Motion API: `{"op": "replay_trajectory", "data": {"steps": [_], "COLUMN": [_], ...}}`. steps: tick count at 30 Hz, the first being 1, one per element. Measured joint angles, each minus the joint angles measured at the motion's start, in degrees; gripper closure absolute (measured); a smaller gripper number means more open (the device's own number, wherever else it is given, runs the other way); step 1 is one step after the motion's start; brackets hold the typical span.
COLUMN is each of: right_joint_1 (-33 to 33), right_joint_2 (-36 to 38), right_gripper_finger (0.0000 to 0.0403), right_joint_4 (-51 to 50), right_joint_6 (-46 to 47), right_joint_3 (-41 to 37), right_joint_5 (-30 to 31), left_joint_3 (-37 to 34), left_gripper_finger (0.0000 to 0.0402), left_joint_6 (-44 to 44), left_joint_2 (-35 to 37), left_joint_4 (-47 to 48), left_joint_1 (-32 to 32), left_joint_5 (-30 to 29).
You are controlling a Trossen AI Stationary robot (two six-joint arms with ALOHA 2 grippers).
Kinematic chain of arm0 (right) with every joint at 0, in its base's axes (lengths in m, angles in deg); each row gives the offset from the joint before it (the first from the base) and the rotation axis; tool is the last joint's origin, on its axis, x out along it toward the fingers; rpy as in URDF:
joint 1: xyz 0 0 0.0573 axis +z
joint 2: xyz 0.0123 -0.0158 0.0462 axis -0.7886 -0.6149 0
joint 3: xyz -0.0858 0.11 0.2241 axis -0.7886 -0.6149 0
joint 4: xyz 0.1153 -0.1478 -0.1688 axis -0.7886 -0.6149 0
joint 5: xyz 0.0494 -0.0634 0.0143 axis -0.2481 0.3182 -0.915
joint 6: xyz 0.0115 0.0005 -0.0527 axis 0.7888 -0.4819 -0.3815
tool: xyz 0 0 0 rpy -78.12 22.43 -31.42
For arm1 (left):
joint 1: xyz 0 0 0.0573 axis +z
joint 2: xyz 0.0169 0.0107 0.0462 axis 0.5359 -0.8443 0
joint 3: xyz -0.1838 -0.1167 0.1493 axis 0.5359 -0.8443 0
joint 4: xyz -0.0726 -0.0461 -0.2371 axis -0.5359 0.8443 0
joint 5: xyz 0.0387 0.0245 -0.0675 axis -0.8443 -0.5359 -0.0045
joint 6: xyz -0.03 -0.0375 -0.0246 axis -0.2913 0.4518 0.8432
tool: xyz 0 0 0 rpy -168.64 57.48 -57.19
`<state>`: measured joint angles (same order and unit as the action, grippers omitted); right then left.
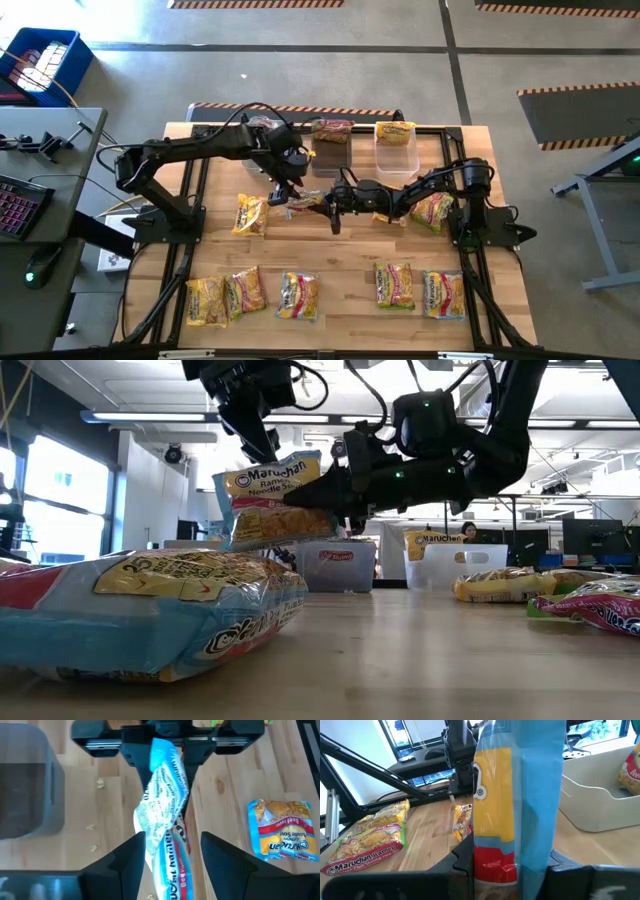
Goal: Sort Maruchan noodles
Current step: Put the blue noodle pack into the gray bin
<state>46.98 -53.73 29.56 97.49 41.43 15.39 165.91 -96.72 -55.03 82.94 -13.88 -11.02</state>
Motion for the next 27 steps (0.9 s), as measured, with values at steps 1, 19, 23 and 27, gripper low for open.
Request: {"op": "replay_trajectory", "data": {"steps": [1,19,23,27], "right_joint_1": [0.0,0.4,0.4,0.4], "right_joint_2": [0.0,0.0,0.0,0.0], "right_gripper_finger": [0.0315,0.0314,0.0307,0.0294], "right_joint_4": [0.0,3.0,3.0,3.0], "right_joint_6": [-0.2,-2.2,-2.2,-2.2], "right_joint_3": [0.0,0.1,0.1,0.1], "right_joint_5": [0.0,-0.1,0.4,0.7], "left_joint_3": [0.0,0.0,0.0,0.0], "left_gripper_finger": [0.0216,0.0254,0.0308,0.0365], "left_joint_6": [0.0,-0.6,-0.9,-1.6], "left_joint_2": [-0.1,-5.4,-5.3,-5.3], "left_joint_4": [0.0,0.8,0.9,1.1], "left_joint_1": [-0.1,-3.7,-3.6,-3.1], "left_joint_5": [0.0,-1.5,-1.5,-1.4]}}
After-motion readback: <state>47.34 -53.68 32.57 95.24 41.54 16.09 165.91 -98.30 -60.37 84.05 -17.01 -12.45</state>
